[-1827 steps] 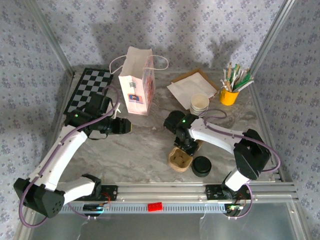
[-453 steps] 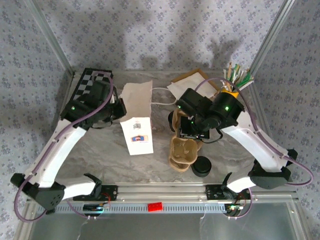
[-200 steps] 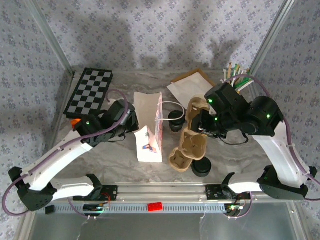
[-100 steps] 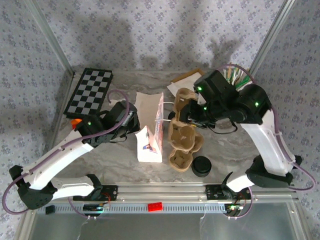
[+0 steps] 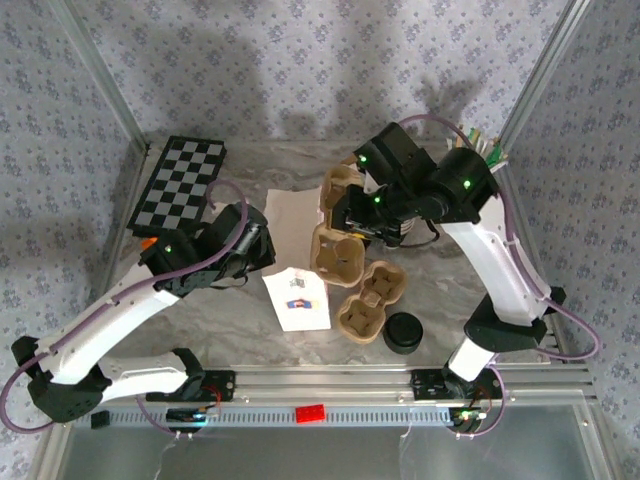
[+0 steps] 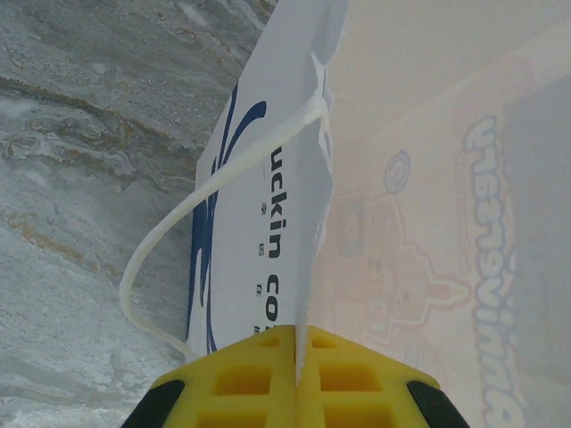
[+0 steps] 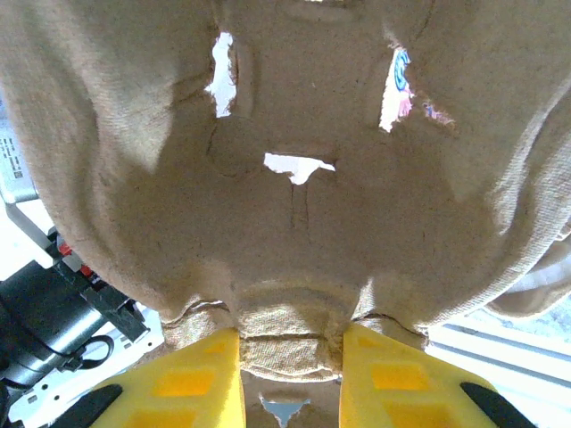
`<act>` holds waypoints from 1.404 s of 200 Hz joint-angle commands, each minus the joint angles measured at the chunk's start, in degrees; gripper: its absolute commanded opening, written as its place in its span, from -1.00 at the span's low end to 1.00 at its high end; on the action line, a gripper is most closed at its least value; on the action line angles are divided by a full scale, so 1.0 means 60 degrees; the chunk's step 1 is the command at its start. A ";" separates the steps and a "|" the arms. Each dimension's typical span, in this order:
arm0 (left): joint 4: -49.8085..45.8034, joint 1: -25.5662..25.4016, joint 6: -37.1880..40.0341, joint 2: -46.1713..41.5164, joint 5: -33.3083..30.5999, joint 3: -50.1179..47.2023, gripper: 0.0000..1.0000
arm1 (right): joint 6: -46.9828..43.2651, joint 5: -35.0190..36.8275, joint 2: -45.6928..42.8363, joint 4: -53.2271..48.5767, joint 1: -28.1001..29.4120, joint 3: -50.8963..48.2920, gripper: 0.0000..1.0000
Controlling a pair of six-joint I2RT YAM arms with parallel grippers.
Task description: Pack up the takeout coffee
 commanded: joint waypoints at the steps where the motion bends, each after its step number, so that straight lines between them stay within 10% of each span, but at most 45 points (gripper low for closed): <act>1: -0.0280 -0.0091 0.0016 0.0127 0.0218 0.0377 -1.00 | -0.0183 -0.0024 0.0254 0.0017 0.0039 0.0283 -0.47; 88: -0.0445 0.0163 0.0631 -0.0429 0.0453 0.0526 -0.44 | -0.0043 -0.0065 0.1136 0.0568 0.0158 0.1103 -0.50; 281: -0.0139 0.0465 0.0947 -0.0293 0.1045 0.0978 -1.00 | 0.0829 0.0837 0.2226 0.0297 0.0505 0.1967 -0.53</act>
